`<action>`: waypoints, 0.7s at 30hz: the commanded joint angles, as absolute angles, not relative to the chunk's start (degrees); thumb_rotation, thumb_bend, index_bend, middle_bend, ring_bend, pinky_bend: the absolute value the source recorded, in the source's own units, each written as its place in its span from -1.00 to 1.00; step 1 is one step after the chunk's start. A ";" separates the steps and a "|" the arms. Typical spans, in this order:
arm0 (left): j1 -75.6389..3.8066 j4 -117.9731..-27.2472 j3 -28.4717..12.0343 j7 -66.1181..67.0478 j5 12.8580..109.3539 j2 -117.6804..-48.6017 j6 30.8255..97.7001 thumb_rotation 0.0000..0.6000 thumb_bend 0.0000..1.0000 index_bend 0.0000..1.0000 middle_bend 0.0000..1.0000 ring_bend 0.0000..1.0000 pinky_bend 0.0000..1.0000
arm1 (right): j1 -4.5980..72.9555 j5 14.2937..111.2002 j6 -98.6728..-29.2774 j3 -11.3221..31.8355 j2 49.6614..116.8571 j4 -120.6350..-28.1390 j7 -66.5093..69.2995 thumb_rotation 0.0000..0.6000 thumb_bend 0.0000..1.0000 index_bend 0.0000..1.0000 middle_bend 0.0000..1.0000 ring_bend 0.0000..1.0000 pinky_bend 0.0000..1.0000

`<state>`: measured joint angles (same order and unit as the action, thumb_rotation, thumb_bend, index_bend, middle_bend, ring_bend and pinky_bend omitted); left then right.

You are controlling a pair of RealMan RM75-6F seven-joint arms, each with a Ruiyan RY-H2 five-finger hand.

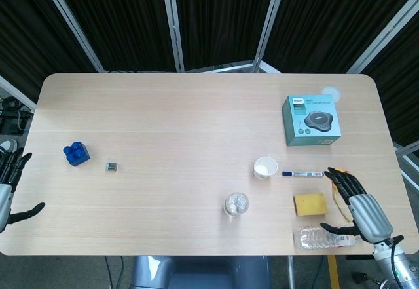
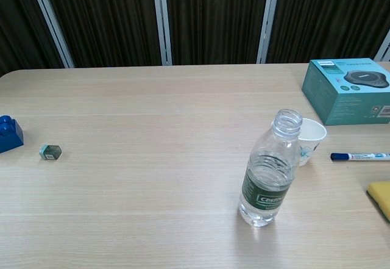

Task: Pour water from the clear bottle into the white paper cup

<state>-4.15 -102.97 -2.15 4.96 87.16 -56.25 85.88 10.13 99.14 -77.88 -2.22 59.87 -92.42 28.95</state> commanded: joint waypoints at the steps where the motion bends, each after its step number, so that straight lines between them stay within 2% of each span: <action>1: -4.32 -103.38 -2.52 5.95 86.10 -56.57 85.51 1.00 -1.00 -1.00 -1.00 -1.00 -1.00 | 18.03 109.32 -73.04 -8.05 65.86 -76.76 55.51 1.00 -1.00 -1.00 -0.91 -1.00 -0.95; 7: -4.58 -103.56 -2.76 9.25 84.36 -57.77 84.83 1.00 -1.00 -1.00 -1.00 -1.00 -1.00 | 21.60 110.06 -73.46 -7.90 72.07 -70.60 64.88 1.00 -1.00 -1.00 -0.79 -0.98 -0.82; 14: -5.22 -103.11 -4.05 11.77 80.11 -59.07 83.53 1.00 -1.00 -1.00 -1.00 -1.00 -1.00 | 25.34 109.38 -71.67 -7.43 78.72 -64.74 68.41 1.00 -1.00 -1.00 -0.75 -0.94 -0.81; 21: -5.70 -102.33 -4.93 12.13 77.87 -59.48 82.84 1.00 -1.00 -1.00 -1.00 -1.00 -1.00 | 27.71 109.24 -71.50 -7.05 82.52 -62.78 68.01 1.00 -1.00 -1.00 -0.76 -0.94 -0.81</action>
<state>-5.60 -102.44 -4.86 12.08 78.02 -59.41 82.99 27.33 109.24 -71.58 -7.15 82.12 -63.01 68.14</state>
